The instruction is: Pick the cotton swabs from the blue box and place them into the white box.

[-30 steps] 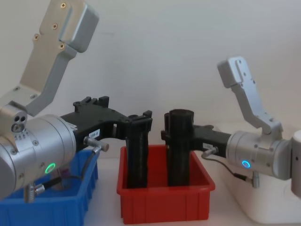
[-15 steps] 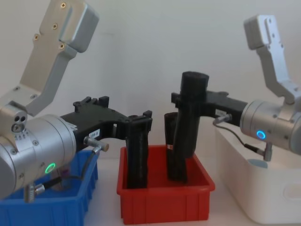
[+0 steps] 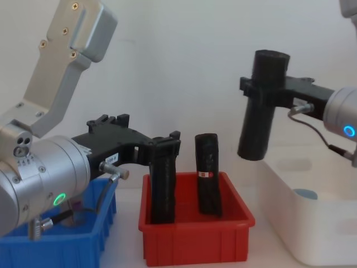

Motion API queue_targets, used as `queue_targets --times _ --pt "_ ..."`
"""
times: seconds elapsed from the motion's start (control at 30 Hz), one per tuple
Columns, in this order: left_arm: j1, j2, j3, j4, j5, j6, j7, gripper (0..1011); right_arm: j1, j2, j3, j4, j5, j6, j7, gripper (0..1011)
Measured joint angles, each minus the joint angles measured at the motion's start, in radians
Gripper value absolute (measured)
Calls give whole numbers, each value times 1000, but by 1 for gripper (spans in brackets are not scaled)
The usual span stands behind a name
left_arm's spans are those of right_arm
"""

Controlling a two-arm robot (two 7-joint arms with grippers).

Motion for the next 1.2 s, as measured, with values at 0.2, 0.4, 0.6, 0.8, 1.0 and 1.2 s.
queue_targets --times 0.2,0.4,0.6,0.8,1.0,1.2 --pt "0 0 0 0 0 0 0 1004 -55 34 21 -102 3 54 -70 469" --pt "0 0 0 0 0 0 0 1004 -107 67 42 -183 9 101 -130 469" --pt "0 0 0 0 0 0 0 1004 -161 103 66 -255 16 151 -194 468" --pt "0 0 0 0 0 0 0 1004 -208 135 90 -303 23 188 -247 469" --pt "0 0 0 0 0 0 0 1004 -239 160 112 -325 29 207 -285 469" --pt "0 0 0 0 0 0 0 1004 -262 181 134 -324 37 210 -313 469"
